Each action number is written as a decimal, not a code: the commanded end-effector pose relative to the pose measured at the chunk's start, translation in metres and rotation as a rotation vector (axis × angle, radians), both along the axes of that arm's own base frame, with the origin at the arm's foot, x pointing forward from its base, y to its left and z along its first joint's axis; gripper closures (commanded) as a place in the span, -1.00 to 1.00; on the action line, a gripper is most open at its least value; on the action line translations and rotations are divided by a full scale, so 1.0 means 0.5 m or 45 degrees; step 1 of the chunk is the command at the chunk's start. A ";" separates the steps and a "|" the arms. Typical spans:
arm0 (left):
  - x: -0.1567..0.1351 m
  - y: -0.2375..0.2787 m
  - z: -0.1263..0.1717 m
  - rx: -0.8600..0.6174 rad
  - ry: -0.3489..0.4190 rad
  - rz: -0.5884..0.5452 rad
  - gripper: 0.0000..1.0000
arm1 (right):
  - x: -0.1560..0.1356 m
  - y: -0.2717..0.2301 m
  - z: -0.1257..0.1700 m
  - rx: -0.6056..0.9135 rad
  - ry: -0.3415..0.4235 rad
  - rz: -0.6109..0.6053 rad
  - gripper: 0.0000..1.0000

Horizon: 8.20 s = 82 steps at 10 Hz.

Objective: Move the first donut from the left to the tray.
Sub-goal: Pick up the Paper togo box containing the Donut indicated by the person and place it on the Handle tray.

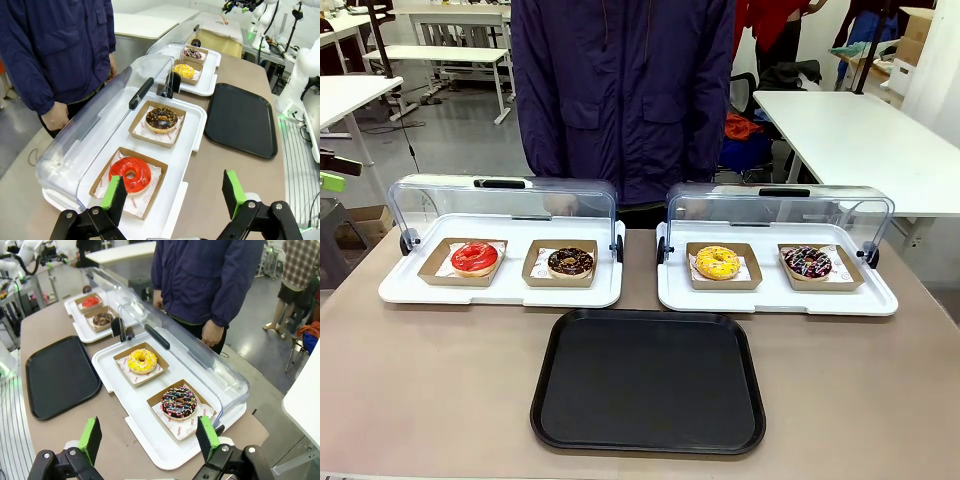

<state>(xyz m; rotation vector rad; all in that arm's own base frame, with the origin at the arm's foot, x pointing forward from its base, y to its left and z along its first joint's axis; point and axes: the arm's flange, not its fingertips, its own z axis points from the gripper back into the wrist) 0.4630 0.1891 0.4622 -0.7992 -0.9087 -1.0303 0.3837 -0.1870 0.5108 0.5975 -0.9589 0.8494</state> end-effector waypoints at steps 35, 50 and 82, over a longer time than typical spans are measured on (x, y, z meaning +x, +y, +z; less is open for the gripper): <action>-0.003 -0.001 0.002 -0.011 -0.003 -0.010 -1.00 | -0.001 -0.001 0.000 0.001 0.001 0.000 -1.00; 0.034 -0.277 -0.111 1.095 0.109 -0.168 -1.00 | -0.001 -0.001 0.000 0.001 0.001 0.000 -1.00; 0.151 -0.293 -0.291 1.329 -0.035 -0.361 1.00 | -0.001 -0.001 0.000 0.001 0.001 0.000 -1.00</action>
